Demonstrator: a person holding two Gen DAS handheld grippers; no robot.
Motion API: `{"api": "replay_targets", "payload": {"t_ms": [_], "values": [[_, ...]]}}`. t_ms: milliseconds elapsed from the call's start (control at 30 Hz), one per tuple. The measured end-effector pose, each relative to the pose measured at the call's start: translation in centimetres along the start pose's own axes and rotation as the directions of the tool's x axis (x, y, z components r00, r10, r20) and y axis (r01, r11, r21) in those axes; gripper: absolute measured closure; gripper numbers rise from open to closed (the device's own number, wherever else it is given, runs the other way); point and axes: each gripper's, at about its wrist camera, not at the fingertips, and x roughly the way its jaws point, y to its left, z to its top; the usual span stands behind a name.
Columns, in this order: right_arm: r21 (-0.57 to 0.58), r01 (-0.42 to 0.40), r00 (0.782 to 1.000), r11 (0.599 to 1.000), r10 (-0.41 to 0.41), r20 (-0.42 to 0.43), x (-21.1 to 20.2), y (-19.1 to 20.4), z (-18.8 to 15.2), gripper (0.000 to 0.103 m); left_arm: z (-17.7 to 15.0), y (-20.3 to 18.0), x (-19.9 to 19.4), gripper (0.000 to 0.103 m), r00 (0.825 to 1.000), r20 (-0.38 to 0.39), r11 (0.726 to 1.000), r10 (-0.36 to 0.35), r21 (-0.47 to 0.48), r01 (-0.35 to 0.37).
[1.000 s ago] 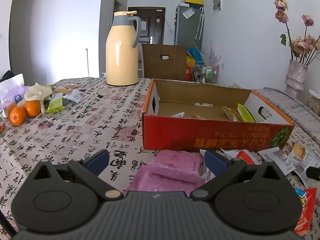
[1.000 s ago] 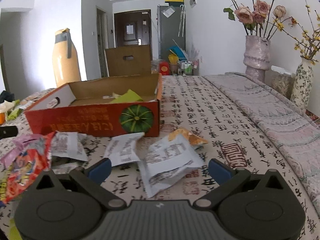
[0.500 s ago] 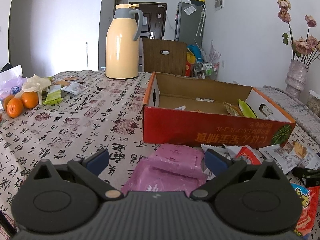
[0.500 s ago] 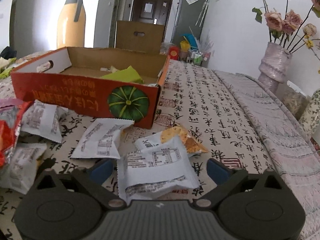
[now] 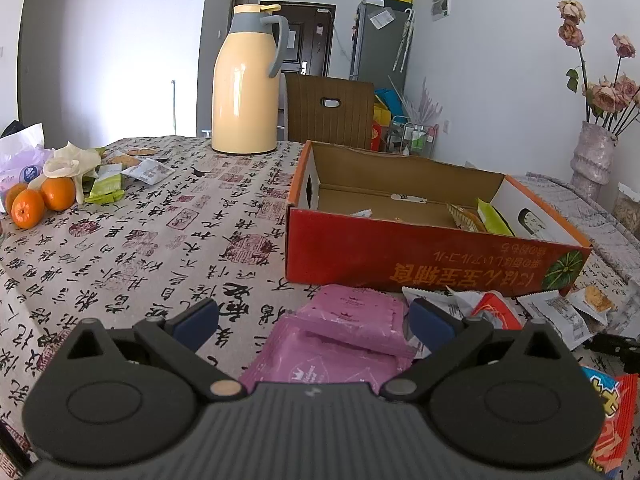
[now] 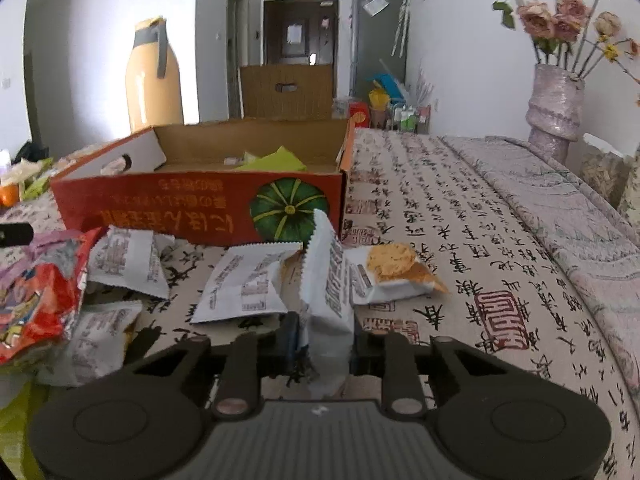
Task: Organize snacks
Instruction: 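Grasp a white wrapped packet with the right tool while the left tool grasps the pink packet, then carry the white and pink packets over the cardboard box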
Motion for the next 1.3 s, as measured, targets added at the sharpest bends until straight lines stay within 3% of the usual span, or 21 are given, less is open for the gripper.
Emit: {"api": "replay_targets", "payload": {"t_ms": [200, 333, 700, 900, 1067, 1167, 1300], "values": [[0.074, 0.013, 0.995, 0.997, -0.02, 0.093, -1.8, -0.2, -0.4, 0.081, 0.3, 0.0, -0.1, 0.0, 0.999, -0.032, 1.0, -0.003, 0.0, 0.003], [0.086, 0.016, 0.994, 0.996, -0.025, 0.106, -1.9, -0.3, -0.4, 0.081, 1.1, -0.4, 0.0, 0.0, 0.996, -0.082, 1.0, -0.015, 0.022, 0.017], [0.128, 0.008, 0.995, 0.992, -0.02, 0.096, -1.2, -0.8, -0.9, 0.081, 3.0, -4.0, 3.5, 0.0, 0.975, -0.212, 0.968, 0.067, 0.25, -0.013], [0.14, -0.018, 0.994, 0.99, 0.002, 0.11, -1.4, -1.1, -1.0, 0.081, 2.9, -4.4, 5.5, 0.02, 0.958, -0.279, 0.968, 0.068, 0.251, 0.005], [0.141, -0.037, 0.993, 0.989, 0.02, 0.116, -1.5, -1.1, -1.1, 0.081, 3.0, -4.4, 6.5, 0.023, 0.951, -0.303, 0.972, 0.059, 0.235, 0.015], [0.141, -0.041, 0.992, 0.989, 0.024, 0.12, -1.5, -1.1, -1.1, 0.081, 3.0, -4.4, 6.8, 0.038, 0.948, -0.318, 0.974, 0.032, 0.224, 0.042], [0.142, -0.045, 0.992, 0.989, 0.028, 0.124, -1.5, -1.2, -1.2, 0.081, 2.8, -4.3, 6.6, 0.04, 0.951, -0.309, 0.975, 0.016, 0.218, 0.054]]}}
